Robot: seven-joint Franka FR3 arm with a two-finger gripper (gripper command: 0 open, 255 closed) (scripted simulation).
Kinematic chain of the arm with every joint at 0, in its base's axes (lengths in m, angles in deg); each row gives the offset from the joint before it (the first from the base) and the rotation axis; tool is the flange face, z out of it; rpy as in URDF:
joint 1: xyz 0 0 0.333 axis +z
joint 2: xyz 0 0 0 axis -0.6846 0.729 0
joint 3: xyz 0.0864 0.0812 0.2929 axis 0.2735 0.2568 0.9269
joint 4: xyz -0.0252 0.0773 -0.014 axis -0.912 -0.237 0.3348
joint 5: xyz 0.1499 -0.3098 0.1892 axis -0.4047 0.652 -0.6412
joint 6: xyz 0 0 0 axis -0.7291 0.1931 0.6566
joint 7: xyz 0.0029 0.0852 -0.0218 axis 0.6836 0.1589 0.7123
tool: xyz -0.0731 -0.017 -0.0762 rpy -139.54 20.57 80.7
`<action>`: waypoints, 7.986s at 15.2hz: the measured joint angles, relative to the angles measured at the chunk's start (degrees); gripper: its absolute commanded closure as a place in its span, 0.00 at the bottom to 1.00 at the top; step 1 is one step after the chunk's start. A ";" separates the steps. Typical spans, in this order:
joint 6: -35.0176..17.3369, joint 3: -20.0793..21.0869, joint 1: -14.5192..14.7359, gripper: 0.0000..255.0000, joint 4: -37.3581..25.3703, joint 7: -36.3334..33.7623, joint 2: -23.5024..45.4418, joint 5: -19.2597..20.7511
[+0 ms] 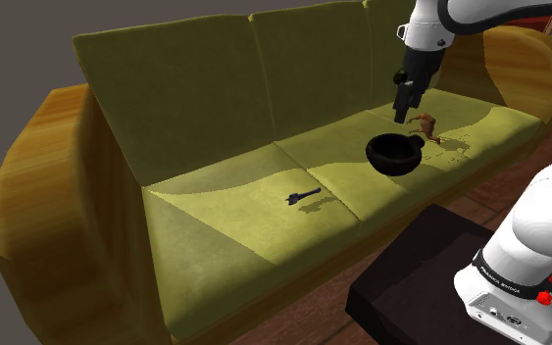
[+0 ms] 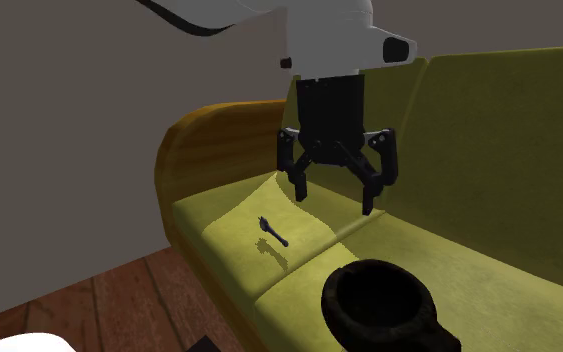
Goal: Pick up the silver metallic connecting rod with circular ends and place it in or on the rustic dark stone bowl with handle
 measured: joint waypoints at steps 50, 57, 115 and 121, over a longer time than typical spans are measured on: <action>-24.55 8.90 19.01 1.00 -15.25 40.82 49.94 4.04; -23.18 9.00 19.06 1.00 -15.52 41.06 49.19 3.70; -3.64 -11.95 5.90 1.00 -1.71 74.24 11.63 10.74; -7.95 -12.80 5.53 1.00 2.39 74.14 11.80 11.50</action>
